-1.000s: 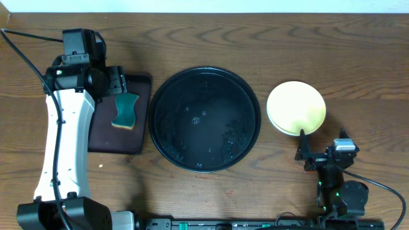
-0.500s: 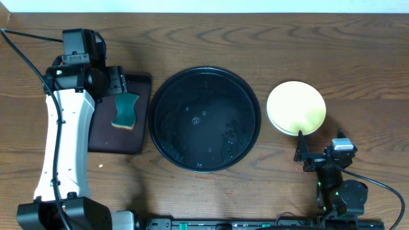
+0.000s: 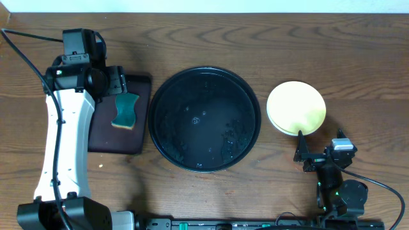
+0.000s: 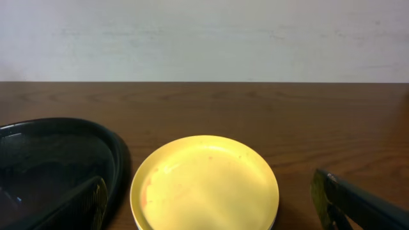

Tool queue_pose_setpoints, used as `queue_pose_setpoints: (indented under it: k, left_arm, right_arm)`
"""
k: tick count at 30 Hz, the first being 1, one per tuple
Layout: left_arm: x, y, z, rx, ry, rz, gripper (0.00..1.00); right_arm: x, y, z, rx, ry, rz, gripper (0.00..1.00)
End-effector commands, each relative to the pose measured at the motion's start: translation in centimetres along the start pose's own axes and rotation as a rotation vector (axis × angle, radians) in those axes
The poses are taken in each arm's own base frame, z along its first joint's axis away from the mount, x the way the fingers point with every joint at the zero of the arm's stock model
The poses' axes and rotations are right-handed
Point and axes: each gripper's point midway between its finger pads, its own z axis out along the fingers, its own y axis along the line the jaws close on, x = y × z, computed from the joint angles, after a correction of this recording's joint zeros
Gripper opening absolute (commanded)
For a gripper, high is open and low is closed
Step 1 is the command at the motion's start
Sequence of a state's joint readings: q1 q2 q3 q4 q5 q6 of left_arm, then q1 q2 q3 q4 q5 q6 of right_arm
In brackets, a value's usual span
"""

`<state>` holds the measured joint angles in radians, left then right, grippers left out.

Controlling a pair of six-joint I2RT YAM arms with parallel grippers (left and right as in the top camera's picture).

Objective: Clean dirty plates on tray and stack at the side

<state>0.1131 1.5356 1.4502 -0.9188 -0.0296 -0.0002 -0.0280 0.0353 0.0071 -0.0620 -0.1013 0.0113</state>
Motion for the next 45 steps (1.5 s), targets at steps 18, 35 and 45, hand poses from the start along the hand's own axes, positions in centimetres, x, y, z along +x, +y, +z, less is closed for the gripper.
queue_pose_setpoints:
  k: [18,35,45]
  left_arm:
    - [2.8,-0.7,-6.5,0.094,-0.479,0.026,0.76]
    - [11.5,-2.1,-5.3,0.187,-0.946,0.046,0.76]
    - [13.5,-2.4,-2.7,0.194,-1.002,0.061,0.76]
  right_arm:
    - [0.2,0.3,0.0,-0.015,0.007,0.003,0.99]
    - [0.2,0.3,0.0,-0.015,0.007,0.003,0.99]
    - [0.2,0.3,0.0,-0.015,0.007,0.003,0.99]
